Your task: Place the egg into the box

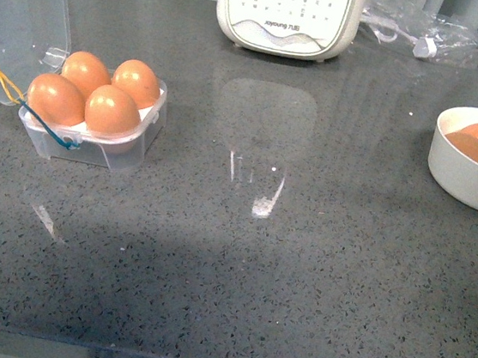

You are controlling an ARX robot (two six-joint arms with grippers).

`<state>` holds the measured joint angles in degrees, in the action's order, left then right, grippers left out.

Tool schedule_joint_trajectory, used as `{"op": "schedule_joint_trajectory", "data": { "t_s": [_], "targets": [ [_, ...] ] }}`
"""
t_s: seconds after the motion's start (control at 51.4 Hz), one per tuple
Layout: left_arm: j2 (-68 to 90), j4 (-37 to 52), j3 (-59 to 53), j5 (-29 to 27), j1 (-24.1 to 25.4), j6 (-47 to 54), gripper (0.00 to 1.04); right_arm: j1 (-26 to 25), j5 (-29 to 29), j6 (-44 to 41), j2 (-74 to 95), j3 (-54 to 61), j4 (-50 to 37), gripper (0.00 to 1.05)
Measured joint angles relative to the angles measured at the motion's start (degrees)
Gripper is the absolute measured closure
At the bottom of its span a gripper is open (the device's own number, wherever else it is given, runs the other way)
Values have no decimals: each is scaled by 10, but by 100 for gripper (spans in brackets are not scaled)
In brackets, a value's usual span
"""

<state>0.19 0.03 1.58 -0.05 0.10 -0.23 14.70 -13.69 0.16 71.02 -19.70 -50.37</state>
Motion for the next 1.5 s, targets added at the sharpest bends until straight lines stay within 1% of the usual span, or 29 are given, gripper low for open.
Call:
{"op": "schedule_joint_trajectory", "data": {
  "t_s": [0.039,0.195,0.409,0.623,0.662,0.759,1.499],
  "targets": [
    [0,0,0,0,0,0,7,-9,9,-2,-16,16,0,102],
    [0,0,0,0,0,0,7,-47,37,-2,-87,76,9,102],
    [0,0,0,0,0,0,7,-70,64,-2,-151,115,34,102],
    [0,0,0,0,0,0,7,-98,91,-2,-239,152,86,102],
    [0,0,0,0,0,0,7,-121,127,-2,-258,158,100,102],
    [0,0,0,0,0,0,7,-143,133,-2,-268,180,77,102],
    [0,0,0,0,0,0,7,-146,136,-2,-486,193,280,102]
  ]
}}
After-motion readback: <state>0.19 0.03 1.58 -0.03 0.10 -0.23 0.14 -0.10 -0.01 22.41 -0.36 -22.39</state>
